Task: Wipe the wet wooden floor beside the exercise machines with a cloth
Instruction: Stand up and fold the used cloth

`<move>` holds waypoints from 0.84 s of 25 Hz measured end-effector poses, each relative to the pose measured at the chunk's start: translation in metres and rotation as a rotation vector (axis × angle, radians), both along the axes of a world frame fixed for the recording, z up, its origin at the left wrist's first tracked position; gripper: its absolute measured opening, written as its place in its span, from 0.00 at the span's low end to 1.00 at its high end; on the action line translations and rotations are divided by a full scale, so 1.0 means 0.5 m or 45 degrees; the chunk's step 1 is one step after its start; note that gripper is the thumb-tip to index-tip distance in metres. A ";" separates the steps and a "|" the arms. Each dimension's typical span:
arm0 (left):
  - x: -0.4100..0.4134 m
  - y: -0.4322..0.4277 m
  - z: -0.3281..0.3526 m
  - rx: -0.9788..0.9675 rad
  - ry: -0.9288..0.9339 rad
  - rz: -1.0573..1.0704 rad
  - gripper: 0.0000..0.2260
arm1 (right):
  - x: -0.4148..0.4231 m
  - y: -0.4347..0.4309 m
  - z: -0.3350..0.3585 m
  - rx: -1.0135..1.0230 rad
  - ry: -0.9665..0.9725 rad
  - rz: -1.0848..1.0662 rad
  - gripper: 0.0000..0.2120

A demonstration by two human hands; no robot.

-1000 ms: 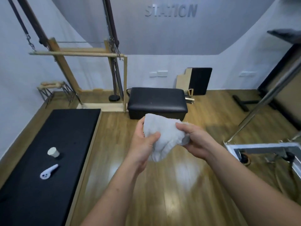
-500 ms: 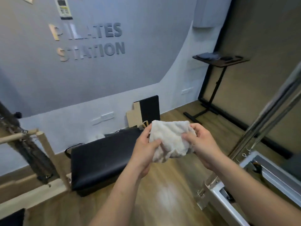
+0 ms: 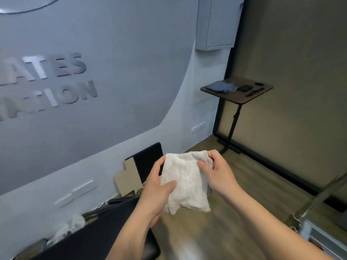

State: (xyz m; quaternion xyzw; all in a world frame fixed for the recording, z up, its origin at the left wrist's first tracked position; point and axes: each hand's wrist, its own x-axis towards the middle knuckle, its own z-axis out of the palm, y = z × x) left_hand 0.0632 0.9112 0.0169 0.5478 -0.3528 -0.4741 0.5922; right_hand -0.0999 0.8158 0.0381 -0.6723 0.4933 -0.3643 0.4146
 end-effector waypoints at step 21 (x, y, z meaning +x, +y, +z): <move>-0.156 -1.528 0.052 -0.066 -0.647 -0.679 0.43 | -0.236 -1.303 -0.021 -0.024 0.062 -0.707 0.05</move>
